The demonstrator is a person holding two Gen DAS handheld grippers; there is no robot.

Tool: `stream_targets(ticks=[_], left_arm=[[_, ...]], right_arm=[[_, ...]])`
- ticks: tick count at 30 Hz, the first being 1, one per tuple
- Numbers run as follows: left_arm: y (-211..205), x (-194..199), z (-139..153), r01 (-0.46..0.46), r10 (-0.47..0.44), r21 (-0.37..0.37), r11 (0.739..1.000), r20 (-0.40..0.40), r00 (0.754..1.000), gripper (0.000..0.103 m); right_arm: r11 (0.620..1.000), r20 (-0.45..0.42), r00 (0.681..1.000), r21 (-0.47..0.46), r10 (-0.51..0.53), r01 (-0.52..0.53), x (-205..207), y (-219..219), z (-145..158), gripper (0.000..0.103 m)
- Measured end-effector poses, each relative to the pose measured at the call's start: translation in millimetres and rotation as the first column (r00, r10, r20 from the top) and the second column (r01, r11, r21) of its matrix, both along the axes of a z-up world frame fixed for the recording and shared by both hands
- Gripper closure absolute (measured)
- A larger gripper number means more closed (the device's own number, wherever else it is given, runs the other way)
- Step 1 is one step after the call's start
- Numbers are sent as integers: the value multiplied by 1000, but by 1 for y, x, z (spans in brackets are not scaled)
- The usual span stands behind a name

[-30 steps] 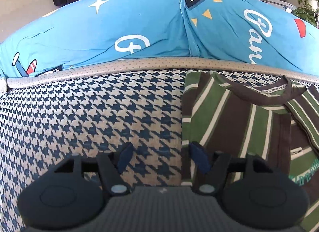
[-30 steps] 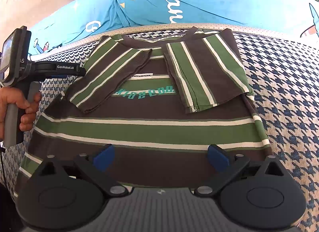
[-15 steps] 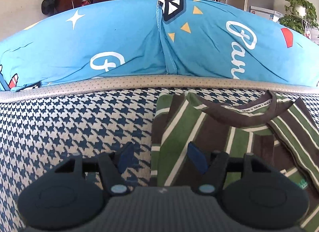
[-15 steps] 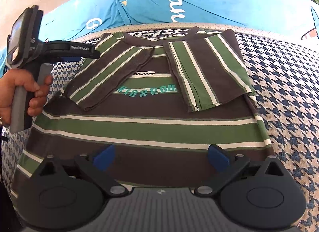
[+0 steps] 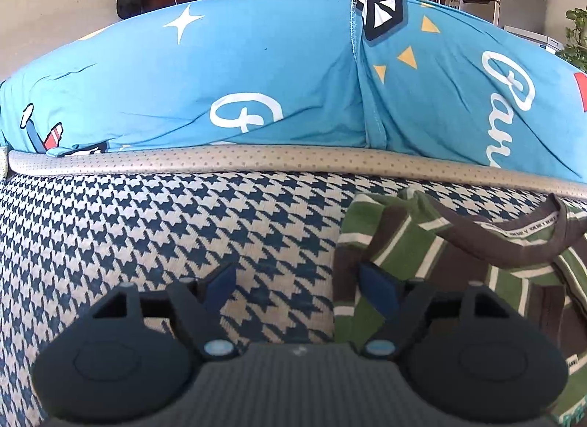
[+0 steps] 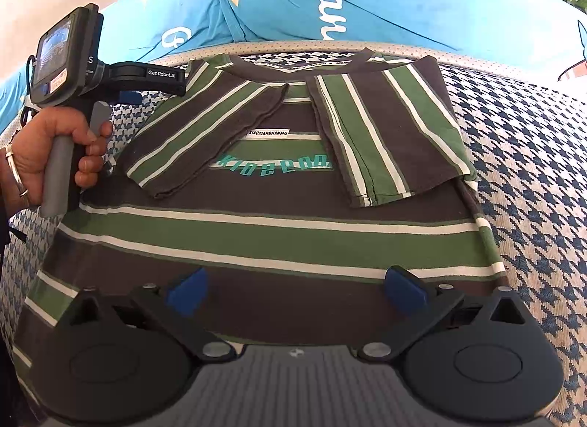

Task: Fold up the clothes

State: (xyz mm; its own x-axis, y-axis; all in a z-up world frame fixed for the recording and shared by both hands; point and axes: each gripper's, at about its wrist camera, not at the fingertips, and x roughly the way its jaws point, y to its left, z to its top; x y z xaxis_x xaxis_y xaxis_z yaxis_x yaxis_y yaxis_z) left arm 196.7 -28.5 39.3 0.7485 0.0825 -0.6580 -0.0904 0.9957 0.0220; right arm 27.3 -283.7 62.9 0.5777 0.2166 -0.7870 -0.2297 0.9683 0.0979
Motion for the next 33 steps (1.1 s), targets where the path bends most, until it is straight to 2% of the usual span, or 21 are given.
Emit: stream_targets(ticks=[2,5,10,17,25,33], left_arm=[[0,0,1,-10,10,-2,1000,-5,1000,26],[6,-2,6,-28,28,-47,999,-12,1000,27],[1,-22,27,30,-29,-39,999,29,999,29],[-9,-59,33,114,-114,-43,993,-7,993,29],[-13,-95,25,145,-148,-49,988,-64,987,28],[-15,-107,11,150,-151,-21,988,-98,984,28]], right_arm=[[1000,0,1000,1,1,-1,-2,-1,0,0],[1000,0,1000,10,3,-3,-1,-3,1,0],[999,3,1000,46,6,-6,0,-9,2,0],[995,30,1000,97,-9,6,-1,-17,6,0],[995,38,998,95,-40,37,2,-16,8,0],[995,29,998,83,-58,55,5,-17,4,0]])
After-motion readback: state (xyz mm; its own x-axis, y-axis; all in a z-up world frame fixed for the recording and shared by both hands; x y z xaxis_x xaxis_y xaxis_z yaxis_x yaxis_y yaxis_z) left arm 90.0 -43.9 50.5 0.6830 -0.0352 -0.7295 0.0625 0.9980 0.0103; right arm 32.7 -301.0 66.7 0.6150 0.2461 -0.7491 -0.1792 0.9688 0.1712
